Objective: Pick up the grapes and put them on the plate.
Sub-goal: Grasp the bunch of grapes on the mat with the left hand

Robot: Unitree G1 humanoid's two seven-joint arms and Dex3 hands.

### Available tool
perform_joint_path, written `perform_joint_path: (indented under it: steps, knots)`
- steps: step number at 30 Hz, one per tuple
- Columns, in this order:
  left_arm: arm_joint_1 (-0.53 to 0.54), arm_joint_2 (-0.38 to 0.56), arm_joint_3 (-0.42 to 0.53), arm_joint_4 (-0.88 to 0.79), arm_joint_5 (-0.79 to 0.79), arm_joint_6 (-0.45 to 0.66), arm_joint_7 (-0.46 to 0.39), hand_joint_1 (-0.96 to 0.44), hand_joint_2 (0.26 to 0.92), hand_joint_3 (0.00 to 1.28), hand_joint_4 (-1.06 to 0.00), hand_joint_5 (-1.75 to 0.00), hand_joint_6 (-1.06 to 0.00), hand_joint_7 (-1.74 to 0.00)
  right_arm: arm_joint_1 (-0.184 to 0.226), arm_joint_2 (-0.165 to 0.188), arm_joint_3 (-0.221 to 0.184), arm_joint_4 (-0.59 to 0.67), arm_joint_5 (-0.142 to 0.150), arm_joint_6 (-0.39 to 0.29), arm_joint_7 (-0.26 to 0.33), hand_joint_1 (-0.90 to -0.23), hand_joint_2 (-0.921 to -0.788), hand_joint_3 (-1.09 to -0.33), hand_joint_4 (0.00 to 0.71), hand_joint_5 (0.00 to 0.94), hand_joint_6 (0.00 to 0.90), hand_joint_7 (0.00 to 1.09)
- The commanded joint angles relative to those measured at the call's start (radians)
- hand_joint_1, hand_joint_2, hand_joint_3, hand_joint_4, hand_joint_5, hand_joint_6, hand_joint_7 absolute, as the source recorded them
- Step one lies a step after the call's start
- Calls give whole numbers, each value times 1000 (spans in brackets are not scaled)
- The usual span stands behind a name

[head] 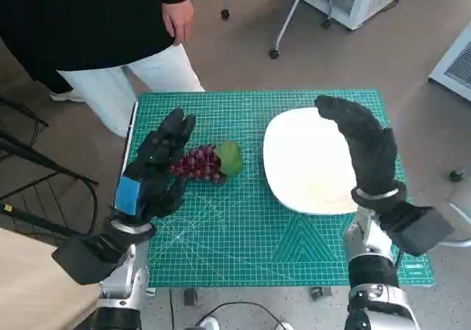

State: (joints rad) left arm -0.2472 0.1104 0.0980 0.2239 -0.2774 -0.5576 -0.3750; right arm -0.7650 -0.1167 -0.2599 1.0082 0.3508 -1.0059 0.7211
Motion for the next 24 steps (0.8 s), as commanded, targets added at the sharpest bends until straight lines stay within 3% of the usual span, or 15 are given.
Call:
perform_joint_path:
  steps: [1,24]
  knots:
    - [6,4,6,-6,6,0,1,-622,921,372,-313,-3,-379,-23,1,1,-1,6,3,15,0,-594,-921,-685,215,0,59,253]
    - [-2,6,7,4,8,-4,4,-618,921,372,-315,-2,-381,-21,2,1,-1,0,5,17,7,-593,-921,-684,217,1,59,262]
